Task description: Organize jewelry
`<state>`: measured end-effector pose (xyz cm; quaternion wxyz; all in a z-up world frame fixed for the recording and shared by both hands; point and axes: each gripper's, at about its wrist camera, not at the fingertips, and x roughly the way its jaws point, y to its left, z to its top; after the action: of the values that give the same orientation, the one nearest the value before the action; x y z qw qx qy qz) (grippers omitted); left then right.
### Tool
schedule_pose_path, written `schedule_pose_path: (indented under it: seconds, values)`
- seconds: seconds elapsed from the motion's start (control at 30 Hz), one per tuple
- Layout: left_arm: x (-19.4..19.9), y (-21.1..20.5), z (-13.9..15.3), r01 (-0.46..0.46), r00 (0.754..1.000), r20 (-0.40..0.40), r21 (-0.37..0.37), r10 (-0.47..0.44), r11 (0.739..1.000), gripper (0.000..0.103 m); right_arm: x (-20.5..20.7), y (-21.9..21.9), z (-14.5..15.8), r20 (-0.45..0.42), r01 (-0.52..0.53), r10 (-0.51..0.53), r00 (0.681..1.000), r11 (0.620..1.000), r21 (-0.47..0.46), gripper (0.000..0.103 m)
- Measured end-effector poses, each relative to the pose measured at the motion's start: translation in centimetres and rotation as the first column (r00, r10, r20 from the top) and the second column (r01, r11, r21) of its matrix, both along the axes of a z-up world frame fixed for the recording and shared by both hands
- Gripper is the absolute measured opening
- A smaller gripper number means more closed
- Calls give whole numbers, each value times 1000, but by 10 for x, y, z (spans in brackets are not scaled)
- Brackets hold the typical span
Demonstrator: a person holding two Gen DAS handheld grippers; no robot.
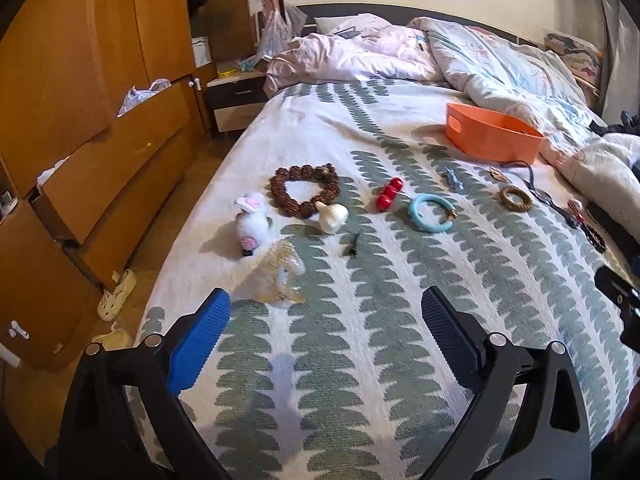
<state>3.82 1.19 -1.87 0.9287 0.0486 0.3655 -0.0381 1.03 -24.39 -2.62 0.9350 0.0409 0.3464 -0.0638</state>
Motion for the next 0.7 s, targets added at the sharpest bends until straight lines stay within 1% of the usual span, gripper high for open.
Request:
schedule_pose_path:
  seconds: [0.17,0.3,0.37,0.47,0.53,0.63,0.7]
  values:
    - [13,15,4,-49,999,10,6,49,999,95,8,0,-1,2,-27,27,1000,1000,16,100]
    - [29,34,9,-90,996,11,-16,90,996,95,28,9,4,9,-84,83,996,996,32,100]
    - [42,44,13,-91,996,13,-38,92,995,97,43,13,8,13,-126,125,992,991,44,100]
    - [59,54,13,-95,995,18,-30,96,995,97,64,15,8,-2,-139,139,990,990,36,100]
    - [70,58,10,-88,996,3,-28,88,996,97,78,13,5,-11,-139,140,990,988,63,100]
    - [85,66,8,-78,997,-26,-56,77,995,97,100,9,0,-23,-171,175,984,978,120,100]
    - [94,70,7,-78,996,-39,-66,75,995,97,114,8,-3,-32,-173,177,984,980,99,100]
